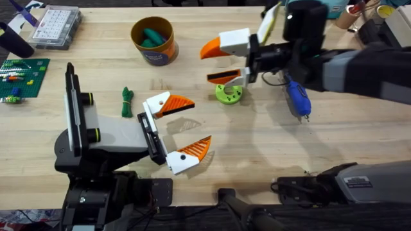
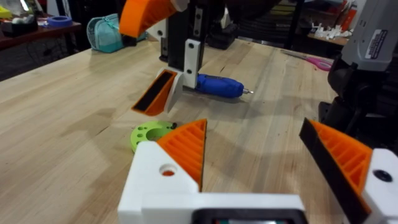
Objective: Pick up the gripper from the table and insert it into the empty holder that is missing its gripper. Then pick up a screw, insert it into the mounting hole, and use the screwdriver to tighten it. Finally, clean up the table by picking up the vegetable and placing it into the bucket.
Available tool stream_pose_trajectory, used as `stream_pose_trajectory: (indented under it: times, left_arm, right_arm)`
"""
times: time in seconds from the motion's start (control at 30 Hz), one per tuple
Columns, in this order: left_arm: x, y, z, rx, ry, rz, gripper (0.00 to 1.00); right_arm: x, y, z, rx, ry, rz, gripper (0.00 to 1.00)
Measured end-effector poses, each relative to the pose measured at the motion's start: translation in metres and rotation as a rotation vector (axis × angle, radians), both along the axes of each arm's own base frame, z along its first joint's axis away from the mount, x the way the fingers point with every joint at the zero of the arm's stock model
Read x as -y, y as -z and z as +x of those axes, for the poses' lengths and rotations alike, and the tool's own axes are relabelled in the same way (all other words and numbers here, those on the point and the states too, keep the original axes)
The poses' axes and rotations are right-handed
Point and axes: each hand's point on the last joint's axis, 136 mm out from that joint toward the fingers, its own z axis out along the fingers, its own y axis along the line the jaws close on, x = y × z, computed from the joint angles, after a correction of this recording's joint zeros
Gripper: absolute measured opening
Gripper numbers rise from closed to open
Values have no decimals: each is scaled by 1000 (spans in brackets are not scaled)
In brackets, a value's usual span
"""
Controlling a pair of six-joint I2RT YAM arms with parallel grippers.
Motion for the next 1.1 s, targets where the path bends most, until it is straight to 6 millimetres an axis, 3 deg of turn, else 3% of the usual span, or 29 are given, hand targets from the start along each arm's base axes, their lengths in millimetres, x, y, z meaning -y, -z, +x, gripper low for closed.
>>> stream_pose_trajectory:
  times: [0.57,0.83,1.1]
  left_arm:
    - [0,1,1,-14,-5,0,990]
    - [0,1,1,-14,-5,0,990]
    - [0,1,1,-14,-5,0,990]
  right_arm:
    - [6,-6,-21,103,-124,47,977]
    - [4,19,-36,99,-126,22,977]
    - [-4,23,-40,153,-127,17,977]
